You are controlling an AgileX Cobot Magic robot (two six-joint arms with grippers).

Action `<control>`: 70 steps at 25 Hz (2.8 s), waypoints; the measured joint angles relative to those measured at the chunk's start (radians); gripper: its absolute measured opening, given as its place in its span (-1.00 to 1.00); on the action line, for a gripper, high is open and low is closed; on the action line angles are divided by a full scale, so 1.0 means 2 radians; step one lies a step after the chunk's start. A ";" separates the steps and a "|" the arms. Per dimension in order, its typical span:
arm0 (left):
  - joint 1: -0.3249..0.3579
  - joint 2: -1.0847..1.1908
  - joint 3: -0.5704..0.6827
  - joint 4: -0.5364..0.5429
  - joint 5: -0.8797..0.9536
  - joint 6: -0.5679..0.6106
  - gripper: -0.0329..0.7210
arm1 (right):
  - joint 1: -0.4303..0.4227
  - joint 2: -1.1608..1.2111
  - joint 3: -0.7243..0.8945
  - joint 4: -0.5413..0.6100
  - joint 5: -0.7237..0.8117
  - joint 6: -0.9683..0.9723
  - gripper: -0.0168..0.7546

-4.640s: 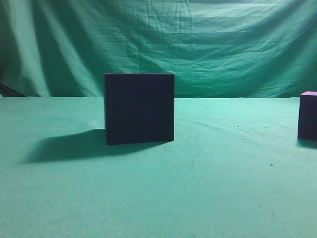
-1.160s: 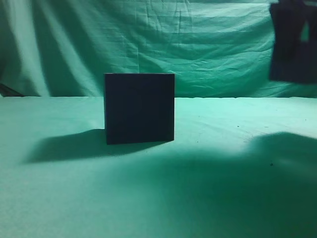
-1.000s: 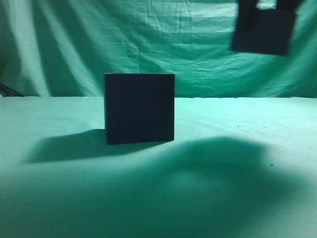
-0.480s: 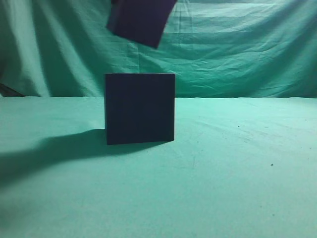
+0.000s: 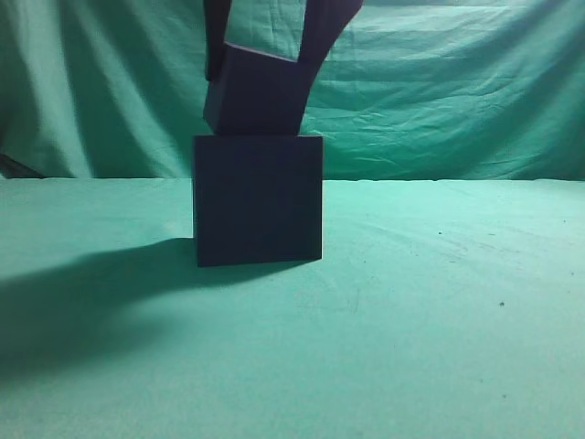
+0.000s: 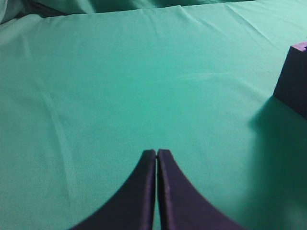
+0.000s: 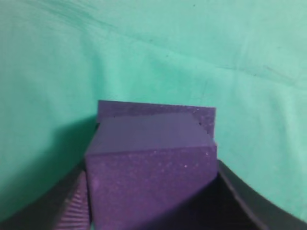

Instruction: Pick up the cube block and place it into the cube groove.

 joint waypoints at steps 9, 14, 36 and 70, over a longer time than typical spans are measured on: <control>0.000 0.000 0.000 0.000 0.000 0.000 -0.91 | 0.000 0.006 -0.004 -0.017 0.032 0.000 0.15; 0.000 0.000 0.000 0.000 0.000 0.000 -0.91 | 0.000 0.010 -0.004 -0.017 0.063 -0.005 0.15; 0.000 0.000 0.000 0.000 0.000 0.000 -0.91 | 0.000 0.026 -0.080 -0.040 0.135 -0.065 0.22; 0.000 0.000 0.000 0.000 0.000 0.000 -0.91 | 0.000 -0.612 0.240 -0.021 0.114 -0.098 -0.96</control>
